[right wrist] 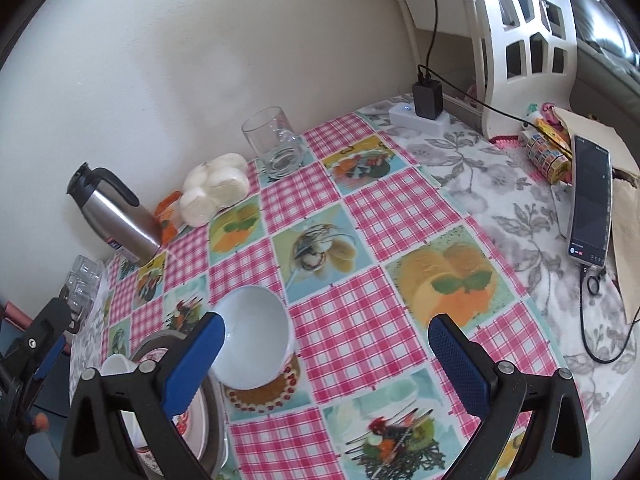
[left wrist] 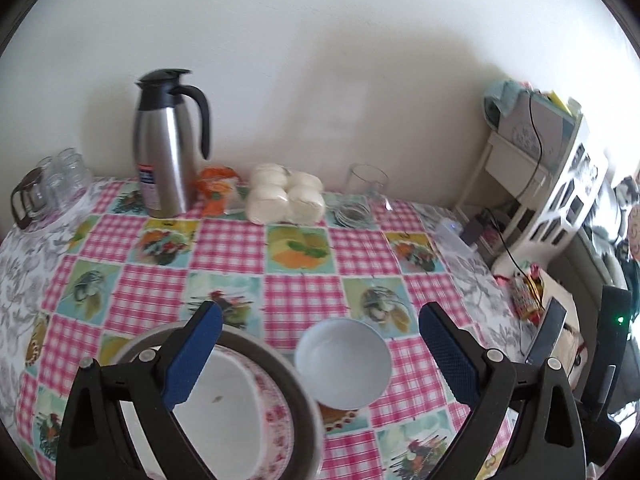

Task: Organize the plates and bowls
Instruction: 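Move both grippers to the rim of the pale round bowl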

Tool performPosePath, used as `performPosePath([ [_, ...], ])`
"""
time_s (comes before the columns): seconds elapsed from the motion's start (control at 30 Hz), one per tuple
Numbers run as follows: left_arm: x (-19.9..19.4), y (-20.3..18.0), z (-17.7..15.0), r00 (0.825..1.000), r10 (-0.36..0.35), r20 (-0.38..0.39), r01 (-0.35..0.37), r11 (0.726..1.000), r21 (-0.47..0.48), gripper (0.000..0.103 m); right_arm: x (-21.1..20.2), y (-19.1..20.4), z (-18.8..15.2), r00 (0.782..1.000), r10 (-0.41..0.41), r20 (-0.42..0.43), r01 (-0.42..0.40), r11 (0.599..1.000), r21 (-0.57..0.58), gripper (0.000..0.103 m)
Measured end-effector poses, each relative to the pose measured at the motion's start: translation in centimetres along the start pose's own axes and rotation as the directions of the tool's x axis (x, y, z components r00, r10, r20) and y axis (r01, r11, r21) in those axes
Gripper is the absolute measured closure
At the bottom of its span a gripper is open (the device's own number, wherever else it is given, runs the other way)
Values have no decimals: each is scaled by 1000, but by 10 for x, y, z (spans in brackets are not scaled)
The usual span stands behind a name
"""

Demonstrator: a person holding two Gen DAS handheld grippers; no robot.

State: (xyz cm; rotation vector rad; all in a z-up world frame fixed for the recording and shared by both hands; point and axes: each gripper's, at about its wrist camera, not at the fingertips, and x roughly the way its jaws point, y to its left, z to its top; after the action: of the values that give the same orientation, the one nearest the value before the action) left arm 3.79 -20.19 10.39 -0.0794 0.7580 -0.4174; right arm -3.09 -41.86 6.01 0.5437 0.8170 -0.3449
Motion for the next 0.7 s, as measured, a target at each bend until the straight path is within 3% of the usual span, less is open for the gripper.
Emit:
performPosePath([
  [0.13,27,-14,-5,997,18,-70,-17,1000,15,4,12,-7,1,1000,-5,-20,5,1000,2,0],
  [0.43,72,-31,-15,986,68,-150,-59,996,69,6,48,-9,-4,997,-2,-82,1,1000,-6,0],
  [0.7,103,-33,-23,973,94,-209,-75,993,96,17,77,-1,-12,989,17,-149,-19,1000,-9,16],
])
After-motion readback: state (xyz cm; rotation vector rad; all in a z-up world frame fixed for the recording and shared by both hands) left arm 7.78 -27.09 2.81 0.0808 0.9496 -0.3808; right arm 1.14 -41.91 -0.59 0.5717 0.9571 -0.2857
